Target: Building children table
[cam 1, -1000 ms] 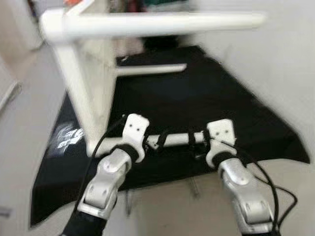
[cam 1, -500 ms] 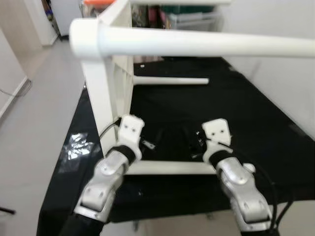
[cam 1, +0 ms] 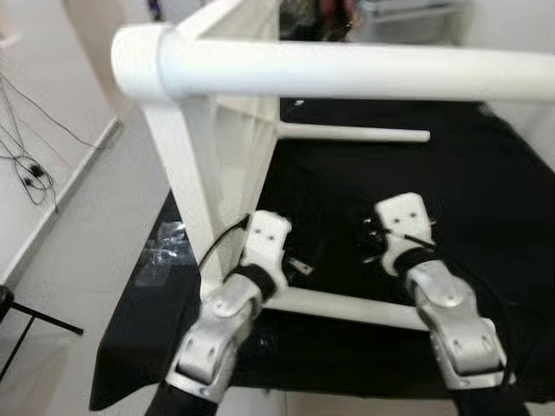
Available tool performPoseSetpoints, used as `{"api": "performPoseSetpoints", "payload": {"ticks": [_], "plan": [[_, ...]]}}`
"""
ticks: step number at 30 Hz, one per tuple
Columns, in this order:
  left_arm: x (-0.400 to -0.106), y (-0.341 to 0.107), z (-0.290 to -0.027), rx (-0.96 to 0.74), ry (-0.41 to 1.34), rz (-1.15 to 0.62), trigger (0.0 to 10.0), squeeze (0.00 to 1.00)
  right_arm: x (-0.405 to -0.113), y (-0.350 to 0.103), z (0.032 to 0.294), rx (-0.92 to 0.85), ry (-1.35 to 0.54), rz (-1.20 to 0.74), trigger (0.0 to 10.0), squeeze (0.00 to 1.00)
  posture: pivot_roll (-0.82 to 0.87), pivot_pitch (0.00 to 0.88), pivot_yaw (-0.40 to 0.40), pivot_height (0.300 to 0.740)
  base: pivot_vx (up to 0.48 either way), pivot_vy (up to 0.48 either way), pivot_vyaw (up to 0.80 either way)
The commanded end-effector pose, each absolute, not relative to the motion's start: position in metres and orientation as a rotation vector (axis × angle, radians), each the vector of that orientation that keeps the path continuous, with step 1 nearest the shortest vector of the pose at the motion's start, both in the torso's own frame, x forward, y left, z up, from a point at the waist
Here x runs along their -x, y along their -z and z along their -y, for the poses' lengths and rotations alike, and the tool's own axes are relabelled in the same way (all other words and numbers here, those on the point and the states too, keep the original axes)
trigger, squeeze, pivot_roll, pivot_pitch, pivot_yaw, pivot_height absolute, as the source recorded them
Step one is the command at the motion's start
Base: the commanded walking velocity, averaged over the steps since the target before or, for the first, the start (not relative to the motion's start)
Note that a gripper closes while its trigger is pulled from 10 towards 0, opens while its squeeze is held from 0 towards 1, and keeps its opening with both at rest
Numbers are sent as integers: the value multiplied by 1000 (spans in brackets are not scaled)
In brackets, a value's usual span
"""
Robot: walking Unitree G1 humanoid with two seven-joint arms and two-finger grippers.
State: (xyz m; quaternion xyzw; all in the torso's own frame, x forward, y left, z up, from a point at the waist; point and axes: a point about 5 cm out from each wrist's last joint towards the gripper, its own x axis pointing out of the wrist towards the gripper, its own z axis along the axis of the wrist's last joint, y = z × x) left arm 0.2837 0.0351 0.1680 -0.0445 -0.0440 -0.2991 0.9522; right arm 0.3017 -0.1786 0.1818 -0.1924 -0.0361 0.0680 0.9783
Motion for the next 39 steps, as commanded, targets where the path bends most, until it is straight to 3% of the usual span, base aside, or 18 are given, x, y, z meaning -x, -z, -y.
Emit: {"api": "performPoseSetpoints", "payload": {"ticks": [1, 13, 14, 15, 16, 31, 32, 33, 39], "plan": [[-282, -158, -38, 87, 589, 42, 10000, 0, -302, -187, 173, 405, -162, 104, 10000, 0, -68, 63, 28, 740, 0, 0, 0], [-272, -146, -39, 35, 575, -86, 10000, 0, -304, -192, 169, 463, -213, 125, 10000, 0, -71, 57, 27, 740, 0, 0, 0], [-269, -147, -40, 22, 589, -78, 5255, 0, -304, -191, 167, 462, -220, 123, 10000, 0, -67, 57, 25, 740, 0, 0, 0], [-269, -147, -40, 22, 589, -78, 5255, 0, -304, -191, 167, 462, -220, 123, 10000, 0, -67, 57, 25, 740, 0, 0, 0], [-265, -149, -41, 18, 599, -69, 0, 0, -304, -190, 166, 461, -226, 122, 10000, 0, -65, 57, 23, 740, 0, 0, 0], [-258, -163, -46, -7, 621, -25, 0, 0, -304, -181, 156, 452, -253, 98, 10000, 0, -58, 65, 21, 740, 0, 0, 0], [-258, -162, -46, -13, 615, -40, 3098, 0, -304, -181, 156, 451, -253, 97, 10000, 0, -58, 65, 21, 740, 0, 0, 0], [-260, -159, -47, -55, 594, -58, 10000, 0, -305, -181, 156, 450, -252, 96, 10000, 0, -56, 67, 20, 740, 0, 0, 0], [-264, -154, -57, -106, 526, -81, 10000, 0, -306, -178, 156, 449, -247, 88, 10000, 0, -55, 68, 21, 740, 0, 0, 0]]}}
